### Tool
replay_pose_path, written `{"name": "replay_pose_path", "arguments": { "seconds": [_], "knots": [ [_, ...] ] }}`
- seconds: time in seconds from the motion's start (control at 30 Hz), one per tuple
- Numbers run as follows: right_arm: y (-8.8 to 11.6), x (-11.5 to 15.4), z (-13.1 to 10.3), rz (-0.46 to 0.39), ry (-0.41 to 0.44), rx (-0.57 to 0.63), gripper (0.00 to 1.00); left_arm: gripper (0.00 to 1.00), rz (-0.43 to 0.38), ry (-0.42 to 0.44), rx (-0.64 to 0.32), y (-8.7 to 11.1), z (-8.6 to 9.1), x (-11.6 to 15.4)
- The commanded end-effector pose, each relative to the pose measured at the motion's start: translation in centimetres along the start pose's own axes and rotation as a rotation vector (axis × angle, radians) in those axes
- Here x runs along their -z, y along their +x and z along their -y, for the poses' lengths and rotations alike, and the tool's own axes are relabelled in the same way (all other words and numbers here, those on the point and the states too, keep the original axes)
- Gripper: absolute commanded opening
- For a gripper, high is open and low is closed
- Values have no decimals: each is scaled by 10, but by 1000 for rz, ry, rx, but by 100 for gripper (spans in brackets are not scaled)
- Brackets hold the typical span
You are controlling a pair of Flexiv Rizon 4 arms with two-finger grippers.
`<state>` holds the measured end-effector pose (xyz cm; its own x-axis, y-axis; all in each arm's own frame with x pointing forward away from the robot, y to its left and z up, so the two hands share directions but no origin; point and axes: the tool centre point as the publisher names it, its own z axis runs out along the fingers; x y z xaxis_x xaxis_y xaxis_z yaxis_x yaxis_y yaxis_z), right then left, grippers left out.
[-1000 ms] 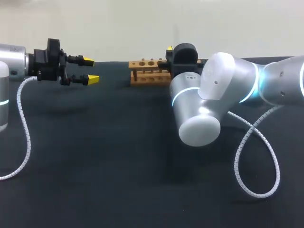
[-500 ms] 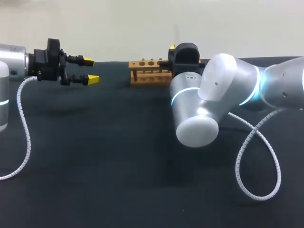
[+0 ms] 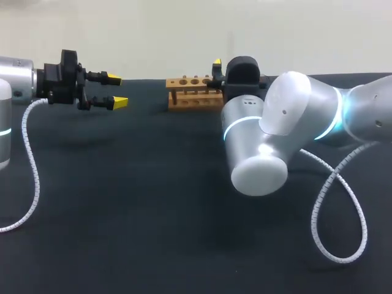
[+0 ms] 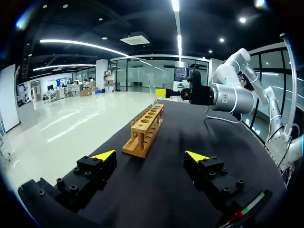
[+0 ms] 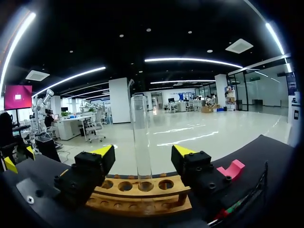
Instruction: Grasp the test tube, adjust it, and insert it.
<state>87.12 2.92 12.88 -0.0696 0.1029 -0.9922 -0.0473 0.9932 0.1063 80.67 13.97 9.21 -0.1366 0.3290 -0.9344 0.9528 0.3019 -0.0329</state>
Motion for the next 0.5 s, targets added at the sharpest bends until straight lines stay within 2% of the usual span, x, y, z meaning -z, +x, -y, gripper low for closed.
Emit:
{"name": "replay_pose_path", "arguments": {
  "seconds": [0.03,0.5],
  "knots": [
    [-10,26,8,-17,-24,-6,100,100,5,-2,-3,1,1,0],
    [-19,58,0,-47,-113,-14,100,100,5,-2,-3,1,1,0]
  ]
}}
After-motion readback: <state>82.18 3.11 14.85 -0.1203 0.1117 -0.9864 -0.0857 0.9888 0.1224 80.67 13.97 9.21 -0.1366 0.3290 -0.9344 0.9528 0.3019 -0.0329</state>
